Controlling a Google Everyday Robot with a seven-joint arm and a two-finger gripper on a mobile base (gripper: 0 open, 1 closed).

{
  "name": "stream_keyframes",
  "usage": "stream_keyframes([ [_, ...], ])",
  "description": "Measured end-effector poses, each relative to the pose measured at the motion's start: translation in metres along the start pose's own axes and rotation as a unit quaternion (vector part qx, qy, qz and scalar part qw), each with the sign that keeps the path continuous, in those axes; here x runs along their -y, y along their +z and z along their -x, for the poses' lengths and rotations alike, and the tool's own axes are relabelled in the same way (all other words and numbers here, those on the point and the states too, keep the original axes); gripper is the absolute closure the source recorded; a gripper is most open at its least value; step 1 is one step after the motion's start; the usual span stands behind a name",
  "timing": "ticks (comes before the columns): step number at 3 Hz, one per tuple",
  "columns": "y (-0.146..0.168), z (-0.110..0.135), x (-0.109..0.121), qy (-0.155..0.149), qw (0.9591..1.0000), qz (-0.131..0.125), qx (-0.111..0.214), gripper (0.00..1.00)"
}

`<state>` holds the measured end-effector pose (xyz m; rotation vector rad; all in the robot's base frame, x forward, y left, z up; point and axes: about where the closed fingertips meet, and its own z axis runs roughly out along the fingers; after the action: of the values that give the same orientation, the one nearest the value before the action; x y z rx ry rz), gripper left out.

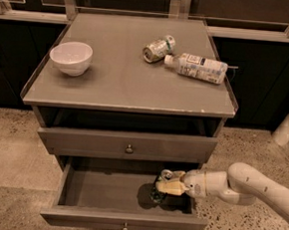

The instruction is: Pick green can from middle drawer and place on counter

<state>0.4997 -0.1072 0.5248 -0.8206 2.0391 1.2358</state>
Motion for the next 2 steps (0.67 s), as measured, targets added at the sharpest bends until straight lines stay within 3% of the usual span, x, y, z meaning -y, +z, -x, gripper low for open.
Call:
stream_keyframes([
  [1,0.0004,-0.0024,-0.0138,0.002,0.9996,0.028,-0.003,1.00],
  [2,0.0013,-0.0025,-0.0138,0.002,0.9996,0.028,-0.003,1.00],
])
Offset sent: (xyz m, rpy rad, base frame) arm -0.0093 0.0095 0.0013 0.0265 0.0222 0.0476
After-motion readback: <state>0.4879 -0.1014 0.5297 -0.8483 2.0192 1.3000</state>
